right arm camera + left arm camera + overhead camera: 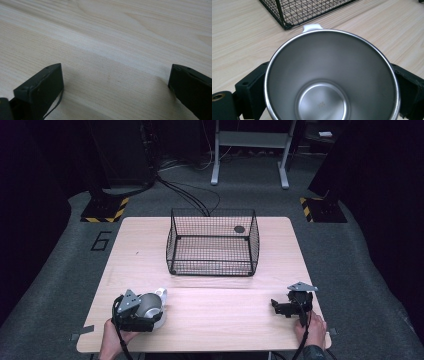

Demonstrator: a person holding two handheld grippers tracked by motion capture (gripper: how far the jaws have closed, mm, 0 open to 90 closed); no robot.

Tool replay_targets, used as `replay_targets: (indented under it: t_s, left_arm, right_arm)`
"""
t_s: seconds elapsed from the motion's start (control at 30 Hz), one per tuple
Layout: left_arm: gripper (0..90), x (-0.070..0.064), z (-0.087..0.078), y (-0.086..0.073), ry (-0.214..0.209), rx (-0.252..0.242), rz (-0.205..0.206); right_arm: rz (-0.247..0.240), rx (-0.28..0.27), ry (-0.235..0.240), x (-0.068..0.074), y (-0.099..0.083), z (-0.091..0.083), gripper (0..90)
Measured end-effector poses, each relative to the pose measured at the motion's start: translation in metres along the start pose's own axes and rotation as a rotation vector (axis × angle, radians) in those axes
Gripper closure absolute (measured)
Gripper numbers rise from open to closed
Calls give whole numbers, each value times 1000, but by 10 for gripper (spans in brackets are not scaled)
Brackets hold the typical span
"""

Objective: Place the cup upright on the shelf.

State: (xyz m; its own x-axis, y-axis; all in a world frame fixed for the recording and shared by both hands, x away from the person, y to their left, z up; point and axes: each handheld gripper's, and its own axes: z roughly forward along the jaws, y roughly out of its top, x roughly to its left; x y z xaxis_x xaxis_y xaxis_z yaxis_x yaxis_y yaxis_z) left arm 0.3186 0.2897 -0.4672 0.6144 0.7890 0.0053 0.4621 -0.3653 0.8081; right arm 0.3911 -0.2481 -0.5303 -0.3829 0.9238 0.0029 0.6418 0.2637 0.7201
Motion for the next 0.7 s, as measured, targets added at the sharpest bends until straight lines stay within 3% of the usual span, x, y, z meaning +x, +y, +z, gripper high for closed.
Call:
replay_targets:
  t_s: [0.27, 0.7]
  left_arm:
    - [61, 3, -6, 6, -6, -30, -12]
    - [61, 0, 0, 25, -26, -15, 24]
  right_arm:
    - [0, 0, -1, 0, 0, 0, 0]
    - [0, 0, 0, 0, 0, 0, 0]
